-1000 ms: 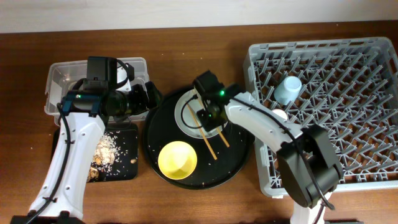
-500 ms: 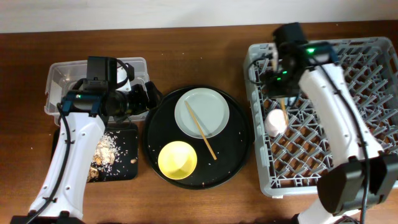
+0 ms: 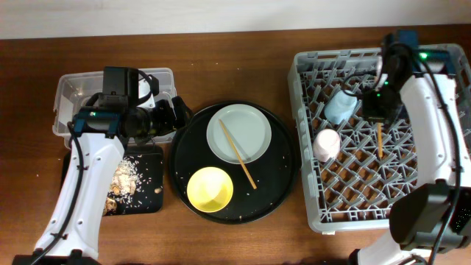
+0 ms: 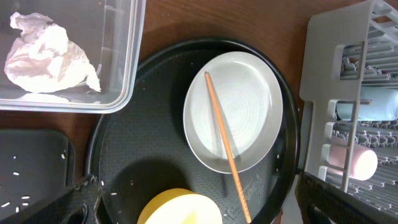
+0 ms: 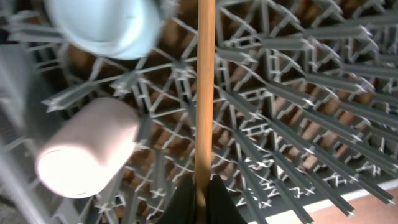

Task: Sort waste into correct bins and load items into the dishwasher rack
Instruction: 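Carry the chopstick into the rack and release it upright, then reach the right gripper back to the remaining chopstick and grasp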

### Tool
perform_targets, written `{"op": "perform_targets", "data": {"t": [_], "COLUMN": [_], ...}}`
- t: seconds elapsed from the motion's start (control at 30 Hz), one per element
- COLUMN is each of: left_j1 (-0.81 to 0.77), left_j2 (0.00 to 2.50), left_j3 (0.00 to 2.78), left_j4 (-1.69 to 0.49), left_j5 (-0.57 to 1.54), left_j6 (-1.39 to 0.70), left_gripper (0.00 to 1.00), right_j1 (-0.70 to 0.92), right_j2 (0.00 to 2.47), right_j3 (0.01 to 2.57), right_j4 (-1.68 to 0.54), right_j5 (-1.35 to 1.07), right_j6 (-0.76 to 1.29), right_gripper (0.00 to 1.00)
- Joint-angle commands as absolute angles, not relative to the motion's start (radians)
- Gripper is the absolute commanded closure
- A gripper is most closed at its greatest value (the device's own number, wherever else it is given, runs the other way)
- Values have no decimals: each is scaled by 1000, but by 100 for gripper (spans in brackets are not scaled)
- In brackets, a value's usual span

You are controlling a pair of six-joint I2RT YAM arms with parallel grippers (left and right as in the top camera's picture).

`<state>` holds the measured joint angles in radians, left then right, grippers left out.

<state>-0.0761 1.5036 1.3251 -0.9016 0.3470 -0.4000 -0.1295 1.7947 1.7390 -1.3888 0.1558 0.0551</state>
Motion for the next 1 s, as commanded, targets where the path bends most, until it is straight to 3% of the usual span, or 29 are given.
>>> {"op": "perform_targets", "data": {"t": [0.0, 0.27, 0.6, 0.7, 0.97], "left_j1": [-76, -76, -75, -76, -76], "left_j2": [1501, 1501, 1501, 1501, 1501], "left_j3": [1327, 1327, 1327, 1327, 1327], "left_j4": [-903, -903, -903, -903, -903], "left_j5": [343, 343, 343, 343, 343], "left_j6": [-387, -387, -387, -387, -387], "left_gripper": [1, 1, 1, 1, 1], "right_j1": [-173, -192, -191, -191, -190], "right_j2": [1793, 1794, 1806, 1806, 1806], "right_j3": [1687, 1537, 1530, 1530, 1531], "right_j4": [-1351, -1115, -1080, -1076, -1089], "right_j5": [176, 169, 116, 113, 65], "right_j6": [-47, -241, -273, -288, -230], "right_gripper": [96, 96, 94, 70, 66]}}
